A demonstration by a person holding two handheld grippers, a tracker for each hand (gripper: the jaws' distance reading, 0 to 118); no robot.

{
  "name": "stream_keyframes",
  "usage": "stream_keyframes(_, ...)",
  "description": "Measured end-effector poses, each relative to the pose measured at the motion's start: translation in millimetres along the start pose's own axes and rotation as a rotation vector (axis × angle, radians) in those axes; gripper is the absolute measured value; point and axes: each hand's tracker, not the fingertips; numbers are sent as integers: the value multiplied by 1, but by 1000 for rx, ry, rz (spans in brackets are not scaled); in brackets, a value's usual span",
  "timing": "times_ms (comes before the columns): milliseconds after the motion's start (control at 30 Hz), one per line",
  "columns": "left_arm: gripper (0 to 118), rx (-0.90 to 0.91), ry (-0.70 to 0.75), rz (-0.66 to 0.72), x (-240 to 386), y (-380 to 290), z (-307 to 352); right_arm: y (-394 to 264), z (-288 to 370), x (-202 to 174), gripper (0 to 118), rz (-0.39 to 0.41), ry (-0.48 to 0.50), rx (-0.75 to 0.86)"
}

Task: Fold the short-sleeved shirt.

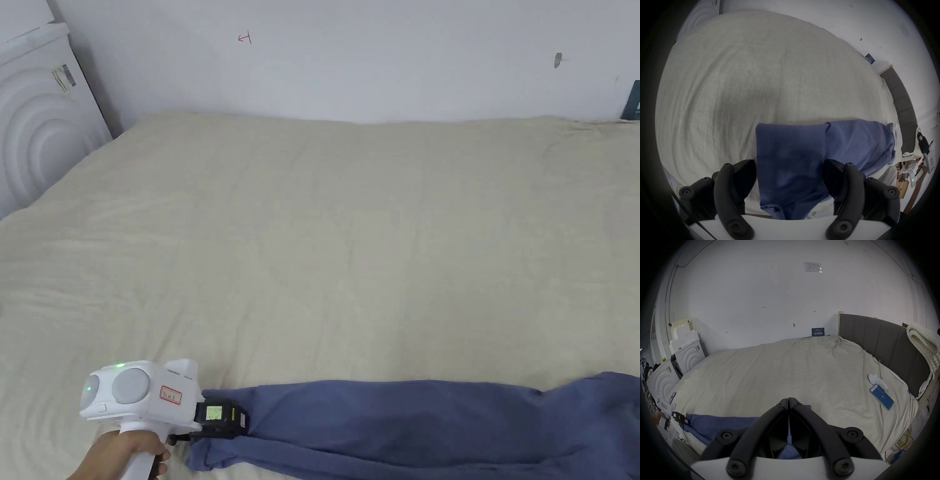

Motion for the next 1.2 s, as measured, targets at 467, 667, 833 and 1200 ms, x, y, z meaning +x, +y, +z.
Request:
stream_keyframes(467,8,57,53,-188,41,-8,16,-2,-4,17,0,-29,3,-11)
stream_keyframes(667,6,114,3,-144,33,4,55,1,-5,25,0,-27,0,-6)
stream_keyframes(833,6,136,27,-158,28,15,79,3,-8,29,0,-28,0,2)
stream_keyframes(1200,6,123,180,-47,-11,15,121,3,-13,31,0,-19,16,3)
